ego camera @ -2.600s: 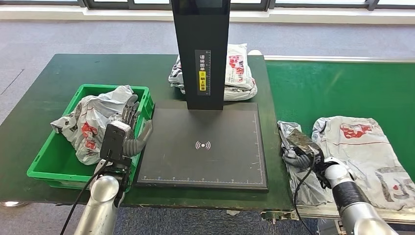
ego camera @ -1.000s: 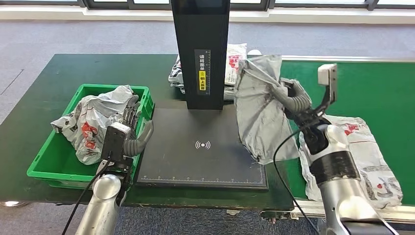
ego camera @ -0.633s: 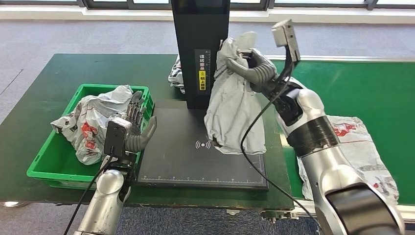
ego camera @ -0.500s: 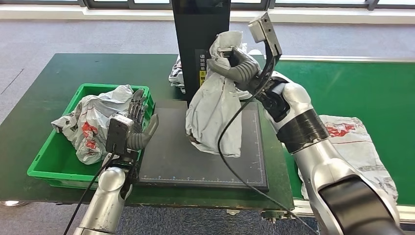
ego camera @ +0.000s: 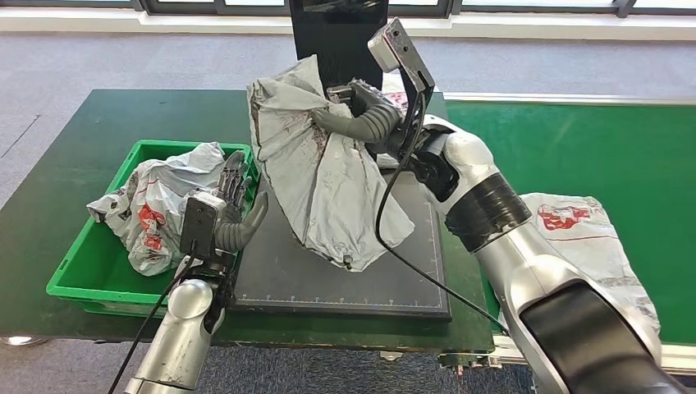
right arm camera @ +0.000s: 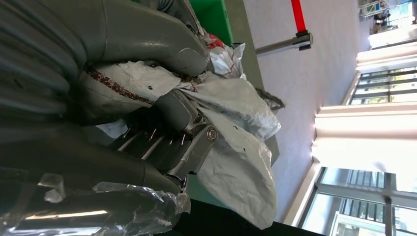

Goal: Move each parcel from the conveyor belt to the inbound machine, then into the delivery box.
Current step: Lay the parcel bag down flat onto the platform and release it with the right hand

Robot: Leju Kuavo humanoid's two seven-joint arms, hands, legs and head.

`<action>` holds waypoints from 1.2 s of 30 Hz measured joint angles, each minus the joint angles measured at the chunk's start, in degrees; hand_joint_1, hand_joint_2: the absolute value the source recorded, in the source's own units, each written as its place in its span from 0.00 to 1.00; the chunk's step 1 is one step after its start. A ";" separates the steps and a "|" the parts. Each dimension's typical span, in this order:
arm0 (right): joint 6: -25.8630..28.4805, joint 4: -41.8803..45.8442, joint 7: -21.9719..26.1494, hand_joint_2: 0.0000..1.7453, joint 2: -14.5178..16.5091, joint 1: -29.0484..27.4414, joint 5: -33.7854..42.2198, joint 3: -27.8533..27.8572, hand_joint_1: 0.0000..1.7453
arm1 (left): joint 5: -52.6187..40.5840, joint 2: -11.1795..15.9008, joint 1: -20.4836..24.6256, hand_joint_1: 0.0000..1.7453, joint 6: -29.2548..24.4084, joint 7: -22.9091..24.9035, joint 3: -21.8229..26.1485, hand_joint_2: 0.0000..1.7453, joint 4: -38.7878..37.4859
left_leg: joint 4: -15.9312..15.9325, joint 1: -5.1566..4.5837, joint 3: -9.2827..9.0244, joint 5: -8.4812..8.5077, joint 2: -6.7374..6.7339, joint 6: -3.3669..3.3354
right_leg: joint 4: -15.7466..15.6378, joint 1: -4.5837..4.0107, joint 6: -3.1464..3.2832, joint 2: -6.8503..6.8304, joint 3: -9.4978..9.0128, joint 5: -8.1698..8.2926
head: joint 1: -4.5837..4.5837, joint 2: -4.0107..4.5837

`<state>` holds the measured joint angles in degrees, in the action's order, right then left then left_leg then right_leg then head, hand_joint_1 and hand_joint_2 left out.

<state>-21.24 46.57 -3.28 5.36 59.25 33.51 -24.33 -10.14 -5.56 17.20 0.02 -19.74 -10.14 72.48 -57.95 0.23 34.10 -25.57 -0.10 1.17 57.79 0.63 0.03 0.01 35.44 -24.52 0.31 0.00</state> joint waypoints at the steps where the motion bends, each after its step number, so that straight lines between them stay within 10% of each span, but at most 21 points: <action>1: 0.00 -0.09 0.01 1.00 0.02 0.01 0.00 0.00 1.00 | 0.00 0.01 0.00 0.00 0.00 0.00 -0.01 1.00 -0.01 | 0.00 0.00 0.00 0.00 0.00 0.00 | 0.00 0.00 0.00 0.00 0.00 0.00 | 0.00 0.00; 10: 0.01 -0.72 -0.15 1.00 0.33 0.15 0.23 -0.25 1.00 | 0.10 0.04 0.01 0.00 -0.09 -0.01 -0.03 1.00 -0.11 | 0.00 0.00 0.00 0.00 0.00 0.00 | 0.00 -0.02 0.00 0.00 0.00 0.00 | 0.00 0.00; 14: -0.75 -1.54 -0.05 1.00 0.77 0.40 0.95 -1.91 0.02 | 0.63 0.10 0.38 0.00 -0.31 -0.19 -0.31 1.00 -0.57 | 0.00 0.00 -0.01 0.00 0.00 0.00 | 0.00 -0.02 0.00 0.01 0.00 0.00 | 0.00 0.00; 22: -2.78 -3.98 1.61 1.00 0.21 -0.55 0.28 -6.74 0.00 | 1.24 0.43 1.48 0.00 -0.98 -0.10 -0.91 1.00 -1.39 | -0.01 0.00 -0.07 0.00 0.04 0.00 | -0.03 -0.03 0.00 -0.02 -0.02 0.00 | 0.01 0.00; 36: -0.23 -0.69 9.05 1.00 -10.40 -21.47 -17.48 -11.98 0.00 | 0.40 1.67 1.82 0.00 -1.32 1.79 -1.82 1.00 -1.40 | -0.05 0.01 -0.05 -0.06 0.32 -0.08 | -0.12 -0.05 -0.03 -0.34 -0.15 -0.04 | 0.00 0.00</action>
<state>-21.48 45.88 5.77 -5.04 37.78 16.03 -36.30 -9.74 -3.90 19.02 -1.29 -17.95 -11.96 71.08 -58.00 0.24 34.05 -25.62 0.22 1.09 57.68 0.58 -0.01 -0.33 35.29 -24.55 0.31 0.00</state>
